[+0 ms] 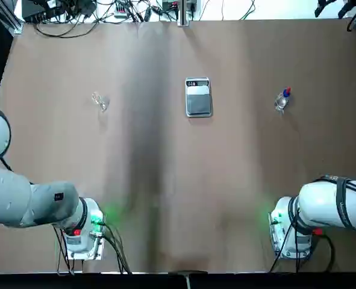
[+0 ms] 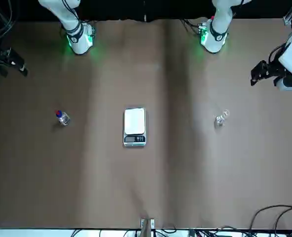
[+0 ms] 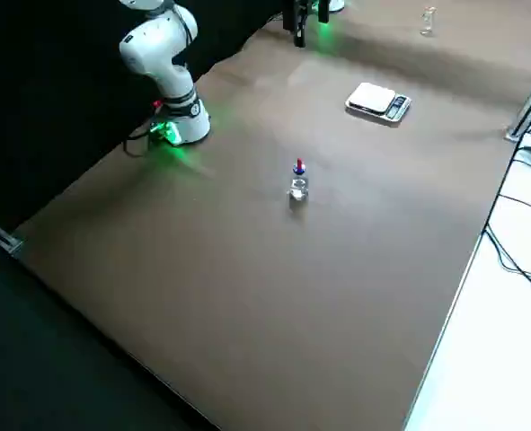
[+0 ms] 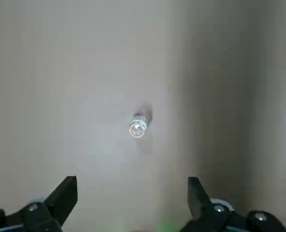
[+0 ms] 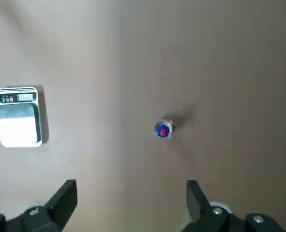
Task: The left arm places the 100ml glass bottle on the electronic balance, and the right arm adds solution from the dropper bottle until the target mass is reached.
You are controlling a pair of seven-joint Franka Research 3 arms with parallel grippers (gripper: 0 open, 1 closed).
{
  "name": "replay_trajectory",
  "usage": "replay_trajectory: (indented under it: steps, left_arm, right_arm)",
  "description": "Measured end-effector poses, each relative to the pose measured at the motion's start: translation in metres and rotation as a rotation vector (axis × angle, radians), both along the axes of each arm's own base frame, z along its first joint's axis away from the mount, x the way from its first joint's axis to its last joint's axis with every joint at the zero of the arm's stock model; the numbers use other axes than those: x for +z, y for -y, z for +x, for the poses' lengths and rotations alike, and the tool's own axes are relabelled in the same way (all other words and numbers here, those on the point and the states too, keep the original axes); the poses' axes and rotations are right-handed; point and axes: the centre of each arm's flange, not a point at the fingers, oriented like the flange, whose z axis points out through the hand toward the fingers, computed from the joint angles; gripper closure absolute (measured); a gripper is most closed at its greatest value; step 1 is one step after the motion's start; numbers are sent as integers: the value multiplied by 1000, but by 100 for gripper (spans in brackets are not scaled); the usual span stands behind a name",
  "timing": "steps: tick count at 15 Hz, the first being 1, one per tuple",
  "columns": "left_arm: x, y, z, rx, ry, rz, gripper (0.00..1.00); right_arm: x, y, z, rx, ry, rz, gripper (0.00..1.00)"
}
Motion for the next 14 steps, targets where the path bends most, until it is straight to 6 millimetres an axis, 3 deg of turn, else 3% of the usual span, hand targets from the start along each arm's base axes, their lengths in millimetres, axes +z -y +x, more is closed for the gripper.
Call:
replay_trajectory:
  steps: [5, 8, 11, 14]
  left_arm:
    - [-1, -7, 1, 14, -1, 0, 0]
    - [-16, -22, 8, 39, -31, -4, 0]
    - [-68, -30, 25, 38, -70, -13, 0]
    - [-144, -26, 35, 30, -67, -21, 0]
  right_arm:
    - [-2, 2, -1, 0, -10, -18, 0]
    - [-5, 2, -1, 0, -16, -18, 0]
    - [-13, 2, 1, 1, -31, -17, 0]
    - [-33, 2, 10, 0, -61, -17, 0]
